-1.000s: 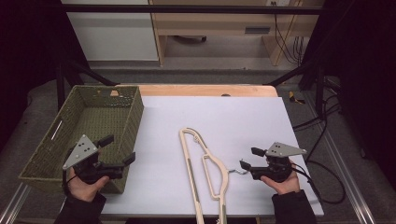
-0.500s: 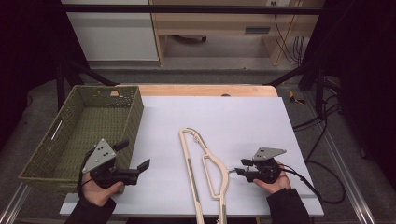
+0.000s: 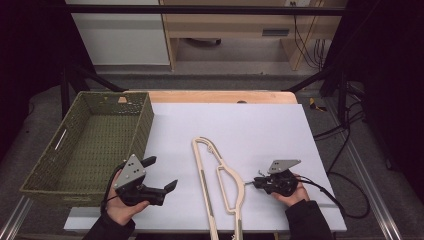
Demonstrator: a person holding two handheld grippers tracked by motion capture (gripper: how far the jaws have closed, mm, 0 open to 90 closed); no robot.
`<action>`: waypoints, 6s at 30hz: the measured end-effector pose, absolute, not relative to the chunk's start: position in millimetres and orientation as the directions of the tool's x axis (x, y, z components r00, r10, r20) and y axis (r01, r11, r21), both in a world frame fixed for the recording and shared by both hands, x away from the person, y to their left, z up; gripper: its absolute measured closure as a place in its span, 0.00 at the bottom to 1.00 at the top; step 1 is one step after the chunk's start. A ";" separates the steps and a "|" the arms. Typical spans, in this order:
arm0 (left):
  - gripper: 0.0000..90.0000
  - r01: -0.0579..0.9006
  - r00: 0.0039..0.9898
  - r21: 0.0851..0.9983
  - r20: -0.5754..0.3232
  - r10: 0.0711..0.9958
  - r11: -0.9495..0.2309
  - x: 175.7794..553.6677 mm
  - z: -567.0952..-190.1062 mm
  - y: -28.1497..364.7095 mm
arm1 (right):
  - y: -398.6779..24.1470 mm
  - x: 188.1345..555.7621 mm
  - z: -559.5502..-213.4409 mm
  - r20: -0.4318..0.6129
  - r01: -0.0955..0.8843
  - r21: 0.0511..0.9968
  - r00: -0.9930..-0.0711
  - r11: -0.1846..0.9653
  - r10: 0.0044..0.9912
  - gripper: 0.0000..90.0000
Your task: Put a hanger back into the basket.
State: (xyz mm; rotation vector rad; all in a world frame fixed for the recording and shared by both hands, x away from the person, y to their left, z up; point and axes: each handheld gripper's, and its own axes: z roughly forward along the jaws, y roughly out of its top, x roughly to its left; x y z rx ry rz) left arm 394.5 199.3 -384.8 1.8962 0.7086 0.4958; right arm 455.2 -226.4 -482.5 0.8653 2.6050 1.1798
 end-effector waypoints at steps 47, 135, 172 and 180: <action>0.36 0.419 0.847 0.718 -0.090 0.523 -0.555 411.0 -450.0 8.4 | -223.5 442.4 -437.1 0.060 0.400 0.731 -0.845 0.554 0.531 0.99; 0.58 0.469 0.758 0.731 -0.045 0.651 -0.495 408.9 -414.2 80.4 | -134.3 438.8 -416.4 0.056 0.222 0.923 -0.886 0.315 0.461 0.99; 0.95 0.475 0.644 0.800 -0.031 0.764 -0.368 413.7 -363.9 156.3 | -234.2 412.4 -407.9 0.113 0.327 0.928 -0.706 0.180 0.700 0.20; 0.95 0.392 0.690 0.841 -0.001 0.724 -0.373 409.1 -310.2 187.2 | -251.3 406.9 -398.8 0.121 0.325 0.937 -0.651 0.131 0.749 0.07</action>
